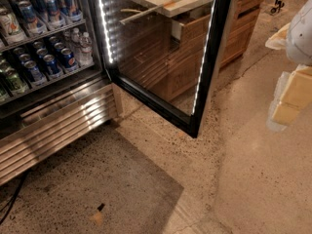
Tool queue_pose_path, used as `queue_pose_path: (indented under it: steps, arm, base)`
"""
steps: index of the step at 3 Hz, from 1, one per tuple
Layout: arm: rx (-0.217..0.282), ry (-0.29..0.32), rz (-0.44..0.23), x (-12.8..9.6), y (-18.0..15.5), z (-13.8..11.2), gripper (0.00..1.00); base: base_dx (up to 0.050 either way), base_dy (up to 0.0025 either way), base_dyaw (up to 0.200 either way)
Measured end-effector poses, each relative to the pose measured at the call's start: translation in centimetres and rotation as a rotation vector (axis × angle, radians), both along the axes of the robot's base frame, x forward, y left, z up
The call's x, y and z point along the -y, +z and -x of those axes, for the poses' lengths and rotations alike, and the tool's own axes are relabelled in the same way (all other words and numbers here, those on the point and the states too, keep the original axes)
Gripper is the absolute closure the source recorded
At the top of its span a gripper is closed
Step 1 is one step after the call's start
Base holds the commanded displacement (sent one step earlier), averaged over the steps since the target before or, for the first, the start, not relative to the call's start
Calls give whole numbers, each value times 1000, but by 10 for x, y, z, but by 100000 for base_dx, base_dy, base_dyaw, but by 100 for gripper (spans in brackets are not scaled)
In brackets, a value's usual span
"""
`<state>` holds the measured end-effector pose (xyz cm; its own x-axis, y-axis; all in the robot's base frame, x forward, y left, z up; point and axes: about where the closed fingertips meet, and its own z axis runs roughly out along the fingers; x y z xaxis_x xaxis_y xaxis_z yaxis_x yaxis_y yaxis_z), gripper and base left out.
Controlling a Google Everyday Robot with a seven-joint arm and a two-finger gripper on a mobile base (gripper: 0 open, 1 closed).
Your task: Close right fridge door
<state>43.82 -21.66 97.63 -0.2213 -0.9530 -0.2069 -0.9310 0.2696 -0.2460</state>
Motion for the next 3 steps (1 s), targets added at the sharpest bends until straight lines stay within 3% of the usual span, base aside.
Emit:
queue_pose_path:
  steps: [1,2,3]
  arm:
    - [0,0,0,0,0,0,0]
    - [0,0,0,0,0,0,0]
    - [0,0,0,0,0,0,0]
  base:
    - [0,1,-19208]
    - [3591,248,14057]
    - [3738,-246,-13214]
